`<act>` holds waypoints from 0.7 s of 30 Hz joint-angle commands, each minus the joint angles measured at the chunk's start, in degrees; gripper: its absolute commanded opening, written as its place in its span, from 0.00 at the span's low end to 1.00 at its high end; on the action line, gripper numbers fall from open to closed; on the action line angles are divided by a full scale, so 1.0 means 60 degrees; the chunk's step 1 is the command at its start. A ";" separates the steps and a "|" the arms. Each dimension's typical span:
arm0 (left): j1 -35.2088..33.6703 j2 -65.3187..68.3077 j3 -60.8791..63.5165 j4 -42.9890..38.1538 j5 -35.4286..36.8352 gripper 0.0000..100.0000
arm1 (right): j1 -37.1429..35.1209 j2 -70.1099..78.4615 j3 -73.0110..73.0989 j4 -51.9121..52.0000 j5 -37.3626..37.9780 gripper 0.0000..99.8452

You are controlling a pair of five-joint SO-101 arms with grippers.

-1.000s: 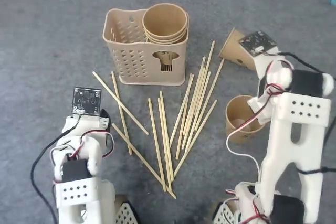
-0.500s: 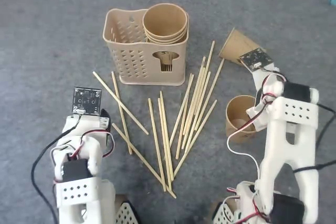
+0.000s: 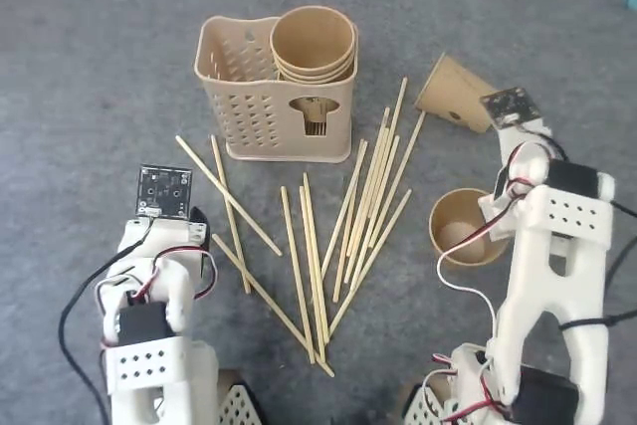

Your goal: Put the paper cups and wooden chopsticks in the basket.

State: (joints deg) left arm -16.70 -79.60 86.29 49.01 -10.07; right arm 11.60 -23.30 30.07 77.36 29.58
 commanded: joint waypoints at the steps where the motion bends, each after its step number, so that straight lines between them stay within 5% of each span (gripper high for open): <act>1: -0.0044 -0.0161 -0.0037 -0.0029 -0.0117 0.12 | 0.0066 -0.0388 -0.1832 0.1106 -0.0557 0.01; 11: -0.0059 -0.0161 -0.0037 -0.0029 -0.0527 0.12 | -0.0945 -0.0374 -0.5597 0.3890 -0.1128 0.01; 21: -0.0044 -0.0161 0.0037 -0.0044 -0.0571 0.12 | -0.1971 0.0769 -0.9011 0.4198 -0.2359 0.01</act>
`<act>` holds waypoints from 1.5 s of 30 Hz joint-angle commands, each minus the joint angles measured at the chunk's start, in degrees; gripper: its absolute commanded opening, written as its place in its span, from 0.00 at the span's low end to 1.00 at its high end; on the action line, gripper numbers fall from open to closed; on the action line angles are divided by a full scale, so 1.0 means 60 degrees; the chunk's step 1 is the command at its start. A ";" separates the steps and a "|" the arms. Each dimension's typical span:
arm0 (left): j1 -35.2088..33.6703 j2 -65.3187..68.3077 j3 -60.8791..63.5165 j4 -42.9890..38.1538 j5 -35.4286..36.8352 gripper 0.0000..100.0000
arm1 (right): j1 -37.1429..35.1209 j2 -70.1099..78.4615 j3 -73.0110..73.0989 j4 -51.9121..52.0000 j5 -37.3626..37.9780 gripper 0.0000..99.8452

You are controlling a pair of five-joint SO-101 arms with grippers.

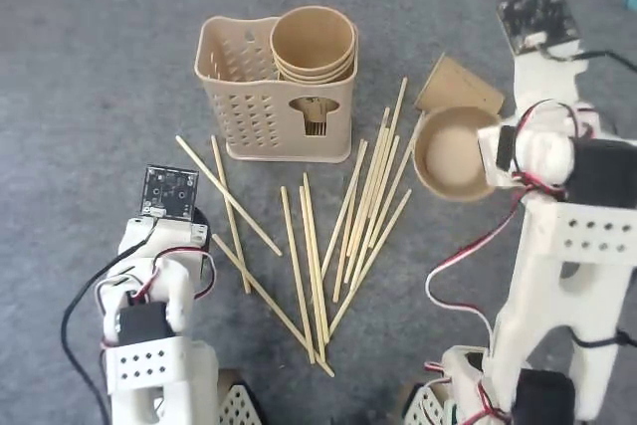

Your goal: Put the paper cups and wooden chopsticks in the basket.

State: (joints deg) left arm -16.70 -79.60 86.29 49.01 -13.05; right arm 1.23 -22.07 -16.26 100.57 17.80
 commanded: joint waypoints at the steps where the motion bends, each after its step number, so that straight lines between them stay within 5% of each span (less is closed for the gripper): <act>1: -0.0044 -0.0161 0.0037 -0.0044 -0.0073 0.12 | -0.0256 0.0945 -0.1817 0.0330 -0.0527 0.01; 6: -0.0044 -0.0161 0.0051 -0.0132 -0.0073 0.12 | -0.0447 0.2571 -0.4850 0.0344 -0.1363 0.01; 15: 0.0015 -0.0161 0.0212 -0.0425 -0.0088 0.12 | -0.3201 0.4286 -0.8747 -0.0271 -0.1817 0.01; 22: 0.0015 -0.0161 0.0212 -0.0440 -0.0088 0.12 | -0.4139 0.5209 -0.8879 -0.1179 -0.1802 0.01; 39: 0.0015 -0.0161 0.0300 -0.0703 -0.0088 0.12 | -0.3875 0.6791 -0.8879 -0.1897 -0.1729 0.01; 45: 0.0015 -0.0161 0.0300 -0.0703 -0.0088 0.12 | -0.3729 0.6791 -0.8879 -0.1487 -0.1729 0.10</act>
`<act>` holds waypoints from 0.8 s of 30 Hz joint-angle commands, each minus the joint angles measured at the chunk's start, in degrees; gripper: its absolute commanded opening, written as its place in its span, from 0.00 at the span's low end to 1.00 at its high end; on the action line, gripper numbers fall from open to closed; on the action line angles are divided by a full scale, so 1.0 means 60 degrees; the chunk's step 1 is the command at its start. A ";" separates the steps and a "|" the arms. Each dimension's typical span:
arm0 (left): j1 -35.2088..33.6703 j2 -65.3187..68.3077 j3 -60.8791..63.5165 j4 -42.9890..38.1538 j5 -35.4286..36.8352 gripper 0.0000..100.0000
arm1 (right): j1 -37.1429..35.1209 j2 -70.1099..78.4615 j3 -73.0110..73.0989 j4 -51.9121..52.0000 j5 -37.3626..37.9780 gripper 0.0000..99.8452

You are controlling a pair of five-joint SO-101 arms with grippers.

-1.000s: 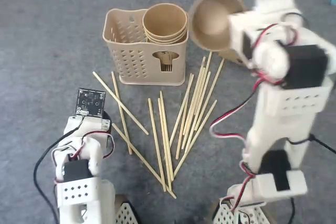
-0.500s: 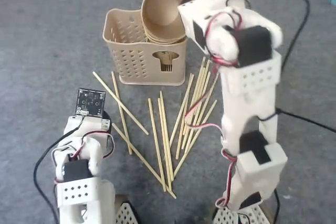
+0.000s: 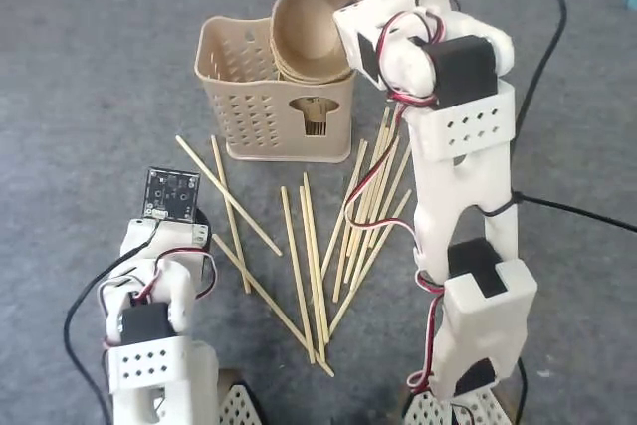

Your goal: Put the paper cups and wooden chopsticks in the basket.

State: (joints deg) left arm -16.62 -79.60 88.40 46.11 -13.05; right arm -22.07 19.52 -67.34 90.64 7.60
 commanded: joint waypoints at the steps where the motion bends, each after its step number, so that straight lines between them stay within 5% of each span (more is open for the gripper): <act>1: 0.0000 -0.0161 -0.0051 -0.0220 -0.0088 0.12 | 0.0168 -0.0139 -0.0366 0.0212 -0.0029 0.10; 15: -0.0015 -0.0161 -0.0051 -0.0190 -0.0088 0.12 | 0.0520 -0.1531 -0.0410 0.0989 -0.0029 0.10; 18: -0.0044 -0.0161 -0.0051 -0.0176 -0.0088 0.12 | 0.1209 -0.1414 0.0000 0.0989 -0.0044 0.01; 24: -0.0044 -0.0161 -0.0051 -0.0205 -0.0088 0.12 | 0.2190 0.0037 0.1275 -0.0139 -0.0132 0.01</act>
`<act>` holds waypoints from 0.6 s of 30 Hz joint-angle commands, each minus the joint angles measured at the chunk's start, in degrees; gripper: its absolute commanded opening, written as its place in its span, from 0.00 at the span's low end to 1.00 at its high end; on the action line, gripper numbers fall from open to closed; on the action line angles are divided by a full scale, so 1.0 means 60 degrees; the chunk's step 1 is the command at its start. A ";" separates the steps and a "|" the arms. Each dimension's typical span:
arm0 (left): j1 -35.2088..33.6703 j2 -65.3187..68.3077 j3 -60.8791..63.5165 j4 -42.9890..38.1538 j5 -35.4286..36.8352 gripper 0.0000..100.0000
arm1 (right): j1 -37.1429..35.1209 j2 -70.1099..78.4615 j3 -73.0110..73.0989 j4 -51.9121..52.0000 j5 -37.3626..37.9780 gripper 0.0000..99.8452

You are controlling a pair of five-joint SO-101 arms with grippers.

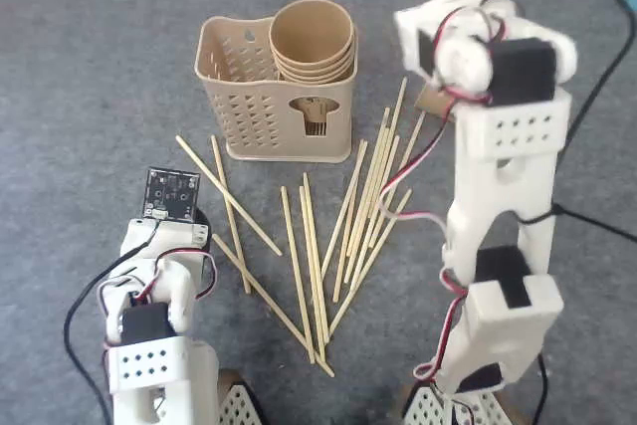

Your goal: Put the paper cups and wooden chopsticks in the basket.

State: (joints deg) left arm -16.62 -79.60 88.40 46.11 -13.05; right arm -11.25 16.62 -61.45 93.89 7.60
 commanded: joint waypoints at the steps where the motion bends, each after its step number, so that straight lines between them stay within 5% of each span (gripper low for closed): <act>1: -0.0044 -0.0161 -0.0051 -0.0205 -0.0088 0.12 | 0.0462 0.0901 0.0410 -0.1048 -0.0117 0.01; 8: -0.0059 -0.0161 -0.0037 -0.0220 -0.0073 0.08 | 0.0564 0.3363 0.0410 -0.3626 -0.0044 0.01; 11: -0.0044 -0.0161 -0.0037 -0.0234 -0.0088 0.01 | 0.0564 0.3480 0.0000 -0.3392 -0.0161 0.01; 18: 0.0000 -0.0161 0.0139 -0.0689 -0.0088 0.01 | 0.0564 0.3436 -0.0088 -0.2630 -0.0308 0.01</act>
State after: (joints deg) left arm -16.70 -79.60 89.63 44.09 -13.05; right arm -8.70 39.03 -58.37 76.66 5.85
